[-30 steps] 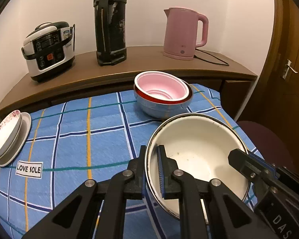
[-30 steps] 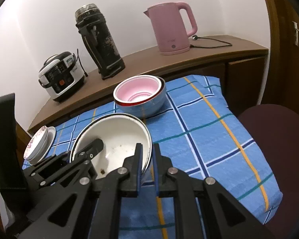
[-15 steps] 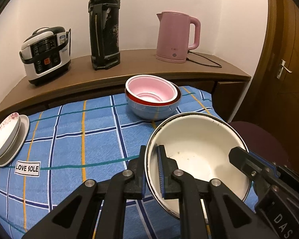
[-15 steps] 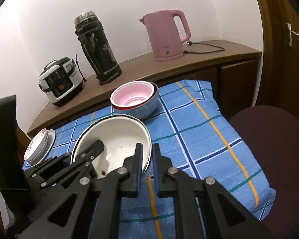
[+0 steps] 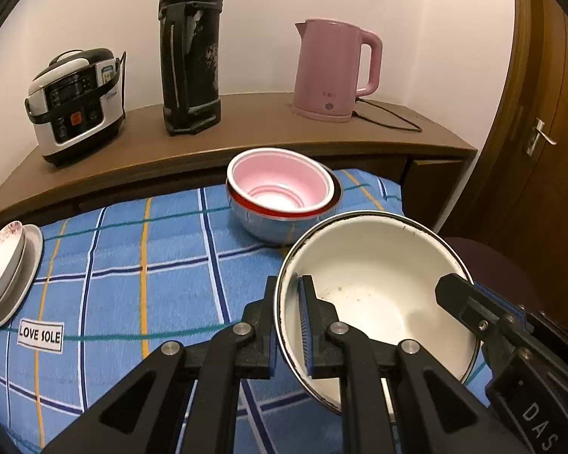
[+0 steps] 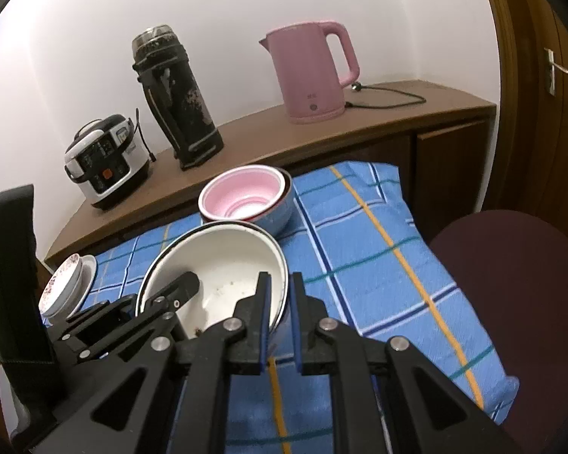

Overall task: Organize plates and bowls
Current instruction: 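Lift the white enamel bowl with the right gripper toward the pink bowl, then lower the white enamel bowl into the pink bowl with the right gripper, then open the right gripper to release the white enamel bowl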

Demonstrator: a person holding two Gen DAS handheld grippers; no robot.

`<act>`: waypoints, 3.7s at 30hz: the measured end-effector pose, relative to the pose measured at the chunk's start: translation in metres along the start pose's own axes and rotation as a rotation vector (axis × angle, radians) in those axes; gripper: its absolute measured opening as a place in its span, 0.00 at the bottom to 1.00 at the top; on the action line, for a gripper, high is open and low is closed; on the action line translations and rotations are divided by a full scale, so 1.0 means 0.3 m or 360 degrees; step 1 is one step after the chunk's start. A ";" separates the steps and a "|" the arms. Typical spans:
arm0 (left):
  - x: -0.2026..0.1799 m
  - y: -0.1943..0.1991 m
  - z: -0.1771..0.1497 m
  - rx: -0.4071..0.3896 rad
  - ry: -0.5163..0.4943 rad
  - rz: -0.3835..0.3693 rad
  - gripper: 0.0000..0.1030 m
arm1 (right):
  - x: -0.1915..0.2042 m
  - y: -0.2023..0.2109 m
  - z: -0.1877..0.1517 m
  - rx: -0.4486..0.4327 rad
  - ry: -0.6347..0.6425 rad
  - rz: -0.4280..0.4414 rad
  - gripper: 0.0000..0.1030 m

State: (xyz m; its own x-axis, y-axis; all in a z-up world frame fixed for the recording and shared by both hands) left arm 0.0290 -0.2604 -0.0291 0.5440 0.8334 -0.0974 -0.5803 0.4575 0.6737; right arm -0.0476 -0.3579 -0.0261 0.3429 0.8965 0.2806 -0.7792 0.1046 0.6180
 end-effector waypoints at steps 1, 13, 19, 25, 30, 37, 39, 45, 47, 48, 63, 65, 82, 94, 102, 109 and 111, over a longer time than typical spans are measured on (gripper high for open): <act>0.001 -0.002 0.010 -0.0001 0.0009 -0.0006 0.11 | 0.000 0.000 0.010 -0.0008 0.0000 0.0002 0.09; 0.032 -0.025 0.173 -0.0113 0.0054 0.0015 0.11 | 0.038 -0.045 0.168 -0.0100 0.0038 0.0033 0.09; 0.048 -0.049 0.244 -0.0158 0.0068 0.0016 0.11 | 0.051 -0.075 0.246 -0.0142 0.0055 0.0035 0.09; 0.066 -0.086 0.297 -0.0174 0.0097 0.0013 0.11 | 0.062 -0.112 0.310 -0.0168 0.0070 0.0043 0.09; 0.083 -0.130 0.327 -0.0166 0.0133 0.0013 0.11 | 0.059 -0.160 0.353 -0.0162 0.0065 0.0053 0.09; 0.113 -0.203 0.348 -0.0128 0.0165 0.0030 0.11 | 0.059 -0.247 0.385 -0.0104 0.0064 0.0064 0.09; 0.121 -0.220 0.349 -0.0113 0.0178 0.0026 0.11 | 0.059 -0.270 0.387 -0.0091 0.0065 0.0065 0.09; 0.142 -0.267 0.360 -0.0089 0.0196 0.0046 0.11 | 0.054 -0.329 0.388 -0.0052 0.0047 0.0084 0.09; 0.146 -0.289 0.358 -0.0067 0.0200 0.0039 0.11 | 0.051 -0.350 0.385 -0.0034 0.0044 0.0083 0.09; 0.146 -0.299 0.356 -0.0059 0.0200 0.0037 0.11 | 0.049 -0.359 0.383 -0.0027 0.0046 0.0076 0.09; 0.161 -0.393 0.332 0.0016 0.0205 0.0073 0.11 | 0.024 -0.470 0.361 0.0094 0.0051 0.0065 0.08; 0.162 -0.401 0.327 0.0024 0.0203 0.0079 0.11 | 0.018 -0.482 0.357 0.0106 0.0048 0.0063 0.08; 0.156 -0.410 0.322 0.0022 0.0178 0.0098 0.11 | -0.003 -0.529 0.338 0.0128 0.0072 0.0012 0.11; 0.182 -0.324 0.355 -0.0099 0.0160 0.0151 0.50 | -0.015 -0.553 0.320 0.0136 0.0098 -0.0035 0.11; 0.233 -0.314 0.349 -0.0123 0.0184 0.0285 0.54 | -0.024 -0.523 0.321 0.0086 0.0062 -0.0036 0.13; 0.235 -0.285 0.313 -0.0099 0.0170 0.0270 0.55 | -0.010 -0.448 0.312 -0.0005 0.0038 -0.0026 0.56; 0.230 -0.273 0.300 -0.0092 0.0154 0.0278 0.56 | -0.010 -0.428 0.304 -0.0026 0.0031 -0.0028 0.60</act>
State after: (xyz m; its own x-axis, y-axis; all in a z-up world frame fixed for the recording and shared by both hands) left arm 0.1686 -0.2682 -0.0249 0.3730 0.9262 -0.0548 -0.6959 0.3184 0.6437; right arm 0.0992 -0.4133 -0.0394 0.3467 0.9025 0.2554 -0.7817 0.1275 0.6104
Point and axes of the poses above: each gripper's, at about its wrist camera, not at the fingertips, and y roughly against the way its jaws point, x to its left, z to its top, the point moved 3 cm from there along -y, roughly the way its jaws point
